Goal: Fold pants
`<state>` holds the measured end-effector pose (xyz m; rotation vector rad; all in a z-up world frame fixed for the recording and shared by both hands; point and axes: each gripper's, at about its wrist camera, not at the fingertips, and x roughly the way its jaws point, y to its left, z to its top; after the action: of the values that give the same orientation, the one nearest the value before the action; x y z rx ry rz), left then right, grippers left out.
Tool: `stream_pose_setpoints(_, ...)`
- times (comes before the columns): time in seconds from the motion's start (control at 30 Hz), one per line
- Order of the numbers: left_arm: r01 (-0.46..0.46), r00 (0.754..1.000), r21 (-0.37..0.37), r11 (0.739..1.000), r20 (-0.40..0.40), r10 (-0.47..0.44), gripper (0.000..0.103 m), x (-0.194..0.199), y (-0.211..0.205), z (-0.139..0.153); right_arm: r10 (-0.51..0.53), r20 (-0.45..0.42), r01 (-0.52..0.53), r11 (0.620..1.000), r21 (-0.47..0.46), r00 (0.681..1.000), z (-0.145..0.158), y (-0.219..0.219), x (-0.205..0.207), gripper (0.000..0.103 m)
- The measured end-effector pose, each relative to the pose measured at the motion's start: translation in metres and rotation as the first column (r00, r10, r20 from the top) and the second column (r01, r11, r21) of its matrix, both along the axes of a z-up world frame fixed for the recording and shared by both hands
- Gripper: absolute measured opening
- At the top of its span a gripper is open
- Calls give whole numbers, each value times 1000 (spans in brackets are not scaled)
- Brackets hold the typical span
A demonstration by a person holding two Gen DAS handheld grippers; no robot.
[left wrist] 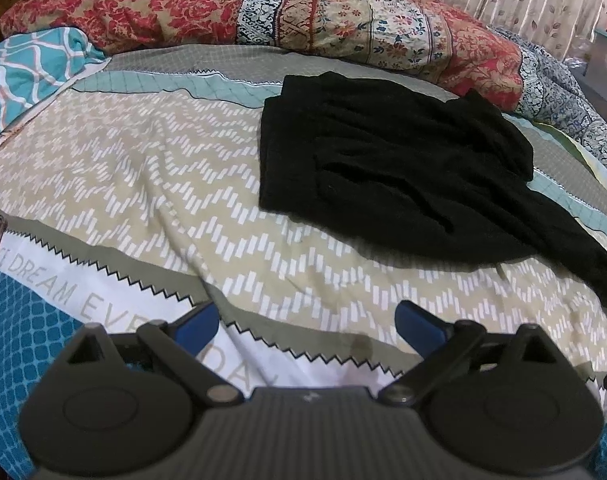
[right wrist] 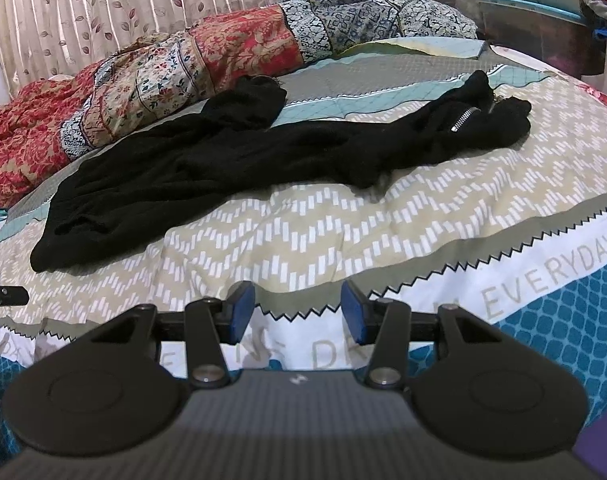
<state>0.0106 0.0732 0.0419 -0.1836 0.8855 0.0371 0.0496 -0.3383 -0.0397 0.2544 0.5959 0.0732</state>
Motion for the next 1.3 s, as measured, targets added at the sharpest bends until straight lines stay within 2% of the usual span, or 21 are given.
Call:
stream_pose_setpoints(0.23,-7,1000,-49,999,-10,7,99,3,6,-2,-11,0,11,1000,4,1000,-1,-4,1,50)
stream_pose_setpoints(0.37,-35,999,-141,989,-17,33,100,10,22,-1,-17,0,17,1000,6,1000,-1,-7,2,50)
stream_pose_setpoints(0.57,-86,996,-311,946,-41,77,100,41,38,-3,-27,5,27,1000,10,1000,0,-13,4,50)
stream_pose_setpoints(0.67,-107,994,-356,928,-68,88,102,62,35,-13,-34,4,34,999,14,999,0,-17,6,50)
stream_pose_setpoints(0.77,-141,988,-416,898,-114,103,103,83,29,-30,-54,21,54,998,22,998,3,-29,10,50)
stream_pose_setpoints(0.8,-151,986,-430,890,-123,108,103,91,26,-35,-68,25,67,997,31,997,5,-35,12,50)
stream_pose_setpoints(0.9,-169,985,-415,894,-111,134,102,107,15,-38,-123,28,120,989,84,992,11,-62,20,50)
stream_pose_setpoints(0.93,-160,987,-419,894,-101,129,97,112,12,-37,-145,29,142,985,96,989,12,-70,22,50)
stream_pose_setpoints(0.97,-152,988,-422,894,-92,124,83,114,10,-35,-174,30,170,980,108,984,14,-81,26,50)
stream_pose_setpoints(1.0,-145,989,-409,901,-90,118,30,117,8,-34,-194,28,190,975,116,981,15,-89,28,50)
stream_pose_setpoints(1.03,-148,988,-382,912,-106,116,11,120,8,-33,-213,23,208,970,129,977,17,-97,32,51)
stream_pose_setpoints(1.07,-156,986,-386,909,-121,117,10,119,11,-33,-230,14,225,962,152,973,17,-107,37,51)
stream_pose_setpoints(1.13,-160,986,-437,885,-115,122,10,110,25,-27,-248,5,243,953,180,969,19,-118,44,51)
stream_pose_setpoints(1.3,-144,989,-490,860,-45,140,8,47,83,16,-311,72,299,943,145,948,40,-147,62,50)
